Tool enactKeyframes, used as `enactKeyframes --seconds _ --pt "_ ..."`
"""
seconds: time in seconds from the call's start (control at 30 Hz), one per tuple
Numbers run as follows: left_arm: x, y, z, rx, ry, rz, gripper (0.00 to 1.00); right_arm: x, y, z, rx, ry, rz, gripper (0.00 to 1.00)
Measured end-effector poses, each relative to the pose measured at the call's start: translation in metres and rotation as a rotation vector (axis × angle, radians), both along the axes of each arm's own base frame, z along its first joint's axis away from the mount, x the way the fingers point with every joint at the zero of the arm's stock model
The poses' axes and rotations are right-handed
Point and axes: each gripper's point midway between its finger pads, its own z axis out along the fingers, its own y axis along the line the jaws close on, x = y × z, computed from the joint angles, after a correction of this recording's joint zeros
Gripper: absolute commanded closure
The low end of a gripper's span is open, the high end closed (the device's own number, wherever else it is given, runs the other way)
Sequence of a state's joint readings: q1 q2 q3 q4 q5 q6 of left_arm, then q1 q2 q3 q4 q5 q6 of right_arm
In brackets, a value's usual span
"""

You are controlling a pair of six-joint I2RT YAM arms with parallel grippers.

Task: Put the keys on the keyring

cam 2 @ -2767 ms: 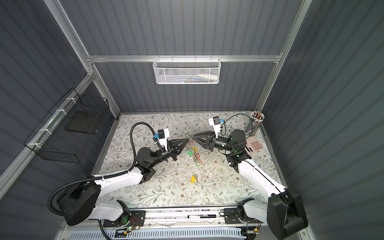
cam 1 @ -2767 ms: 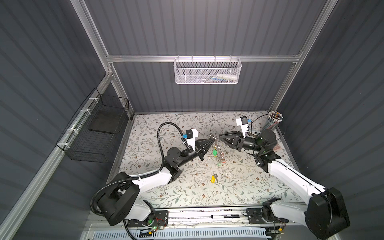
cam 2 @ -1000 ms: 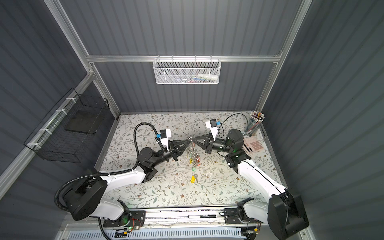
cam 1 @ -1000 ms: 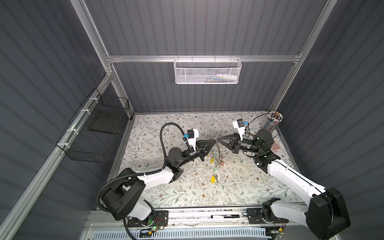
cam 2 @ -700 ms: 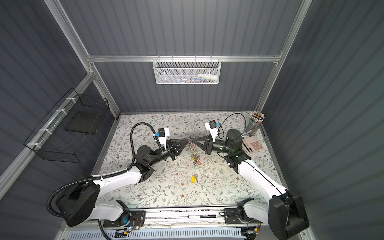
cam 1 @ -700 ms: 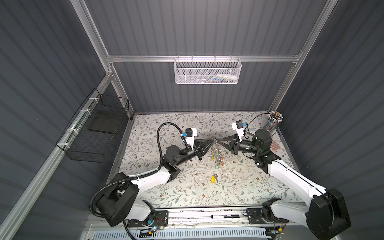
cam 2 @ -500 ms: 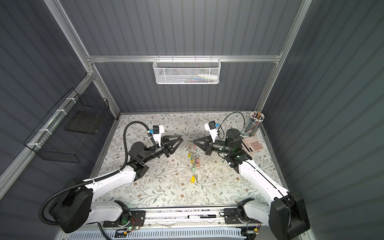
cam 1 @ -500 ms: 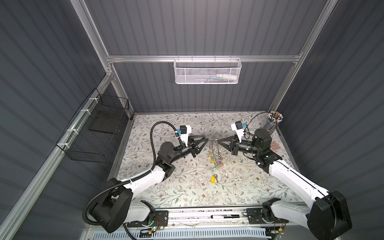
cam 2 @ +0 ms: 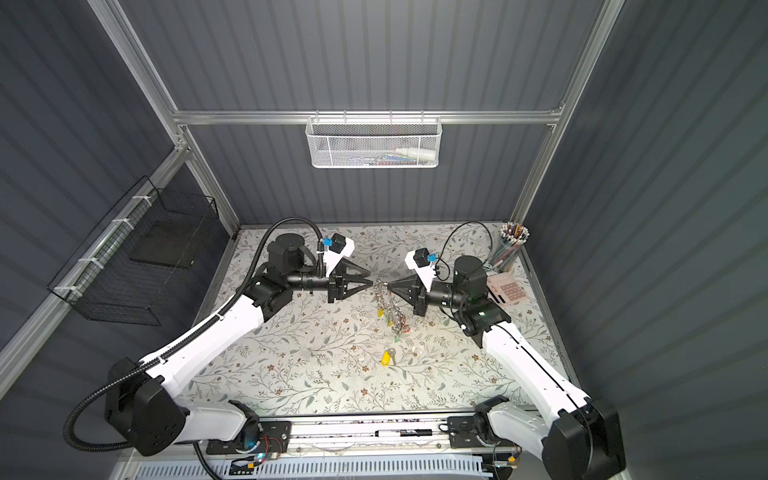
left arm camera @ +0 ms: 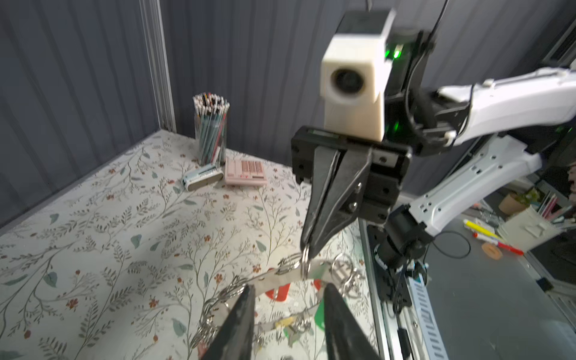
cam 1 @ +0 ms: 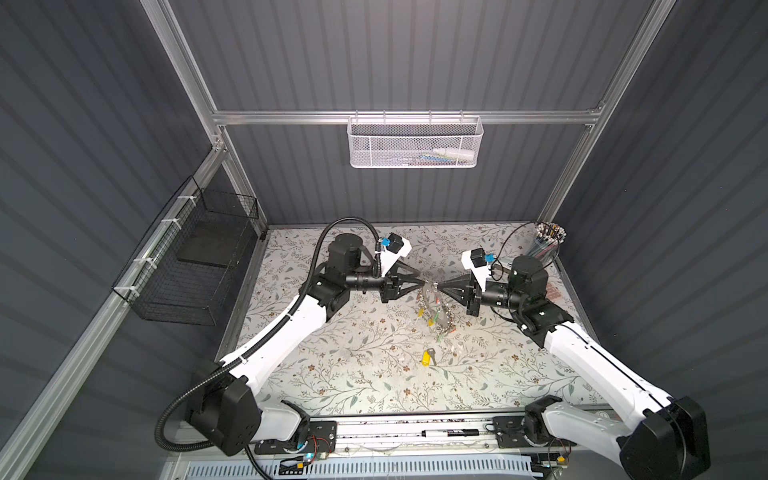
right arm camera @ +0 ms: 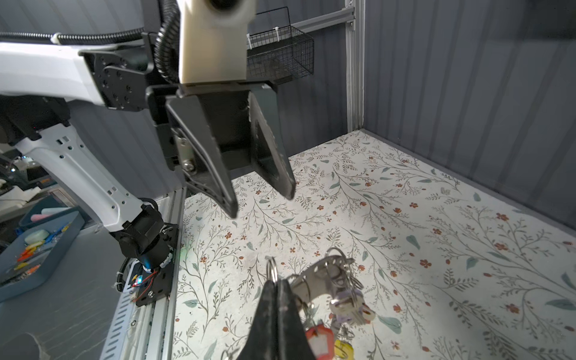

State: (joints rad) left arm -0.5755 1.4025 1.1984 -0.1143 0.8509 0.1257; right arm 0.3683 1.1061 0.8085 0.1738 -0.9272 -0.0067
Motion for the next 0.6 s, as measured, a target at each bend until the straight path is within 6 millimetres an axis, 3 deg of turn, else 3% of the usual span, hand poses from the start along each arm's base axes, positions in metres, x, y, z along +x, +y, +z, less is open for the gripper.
enactKeyframes --seconds 0.23,0.6 --pt "-0.008 -0.014 -0.026 0.129 0.021 -0.083 0.65 -0.004 0.001 0.006 -0.022 -0.034 0.030 1.00" --pt "-0.021 -0.010 -0.012 0.131 -0.048 -0.114 0.60 -0.007 0.002 0.004 -0.029 -0.029 0.044 1.00"
